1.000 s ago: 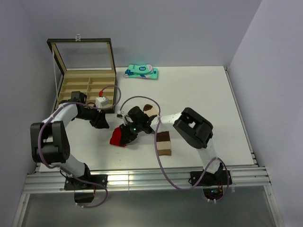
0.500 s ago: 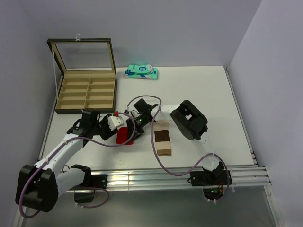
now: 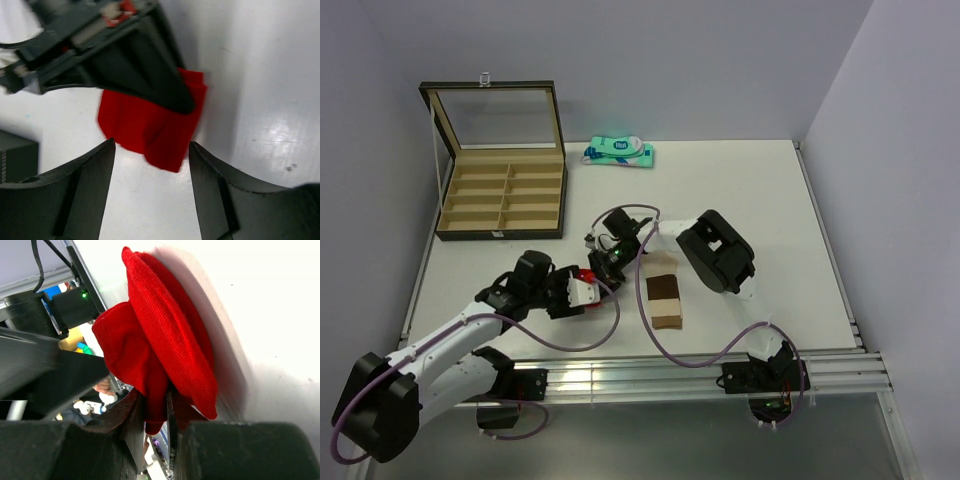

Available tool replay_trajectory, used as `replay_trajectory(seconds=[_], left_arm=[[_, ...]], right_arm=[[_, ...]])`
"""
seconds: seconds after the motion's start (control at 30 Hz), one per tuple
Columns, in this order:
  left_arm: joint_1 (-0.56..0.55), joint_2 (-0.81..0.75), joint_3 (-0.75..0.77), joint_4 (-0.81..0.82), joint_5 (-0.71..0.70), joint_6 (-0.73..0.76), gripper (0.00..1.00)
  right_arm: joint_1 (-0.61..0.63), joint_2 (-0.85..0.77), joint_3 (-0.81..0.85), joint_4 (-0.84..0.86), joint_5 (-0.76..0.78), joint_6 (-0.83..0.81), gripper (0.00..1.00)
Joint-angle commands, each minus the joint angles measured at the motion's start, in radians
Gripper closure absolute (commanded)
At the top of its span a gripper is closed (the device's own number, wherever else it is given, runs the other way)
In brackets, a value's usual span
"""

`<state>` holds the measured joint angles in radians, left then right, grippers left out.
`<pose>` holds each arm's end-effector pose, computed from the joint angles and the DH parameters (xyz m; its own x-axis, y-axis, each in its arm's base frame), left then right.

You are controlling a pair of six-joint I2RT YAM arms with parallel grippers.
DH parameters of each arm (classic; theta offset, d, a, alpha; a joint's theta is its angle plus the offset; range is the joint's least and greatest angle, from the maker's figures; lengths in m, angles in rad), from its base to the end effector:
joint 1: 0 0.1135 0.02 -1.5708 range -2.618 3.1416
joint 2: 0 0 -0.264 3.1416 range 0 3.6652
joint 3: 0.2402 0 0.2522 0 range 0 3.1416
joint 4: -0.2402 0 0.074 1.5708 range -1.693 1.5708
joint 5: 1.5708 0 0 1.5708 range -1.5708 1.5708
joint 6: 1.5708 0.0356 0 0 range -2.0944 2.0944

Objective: Roll the socks
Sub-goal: Roll the sock at the center of the board.

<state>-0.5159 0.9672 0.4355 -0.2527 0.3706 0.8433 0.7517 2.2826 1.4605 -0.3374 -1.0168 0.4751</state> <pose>0.1568 -0.1038 0.1827 0.1013 0.7428 -0.6618 0.9130 0.1948 0.3585 0.3009 0.3227 0.0898 -0.8734 -0.4870 0.0010 -0.2340 0.4216 0.8760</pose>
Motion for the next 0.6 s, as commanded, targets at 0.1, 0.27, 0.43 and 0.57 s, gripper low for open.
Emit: replay_trajectory(seconds=[0.1, 0.27, 0.43, 0.57], left_arm=[[-0.094, -0.005, -0.055, 0.041, -0.052, 0.005, 0.36], [-0.105, 0.041, -0.078, 0.125, -0.085, -0.009, 0.40], [-0.105, 0.114, -0.075, 0.219, -0.121, -0.038, 0.45], [-0.105, 0.160, -0.073, 0.231, -0.133, -0.035, 0.51]], right_arm=[[-0.009, 0.060, -0.017, -0.091, 0.150, -0.009, 1.00], [-0.009, 0.064, -0.015, -0.097, 0.156, -0.013, 1.00], [-0.009, 0.061, -0.022, -0.097, 0.159, -0.021, 1.00], [-0.009, 0.060, -0.025, -0.092, 0.161, -0.021, 1.00]])
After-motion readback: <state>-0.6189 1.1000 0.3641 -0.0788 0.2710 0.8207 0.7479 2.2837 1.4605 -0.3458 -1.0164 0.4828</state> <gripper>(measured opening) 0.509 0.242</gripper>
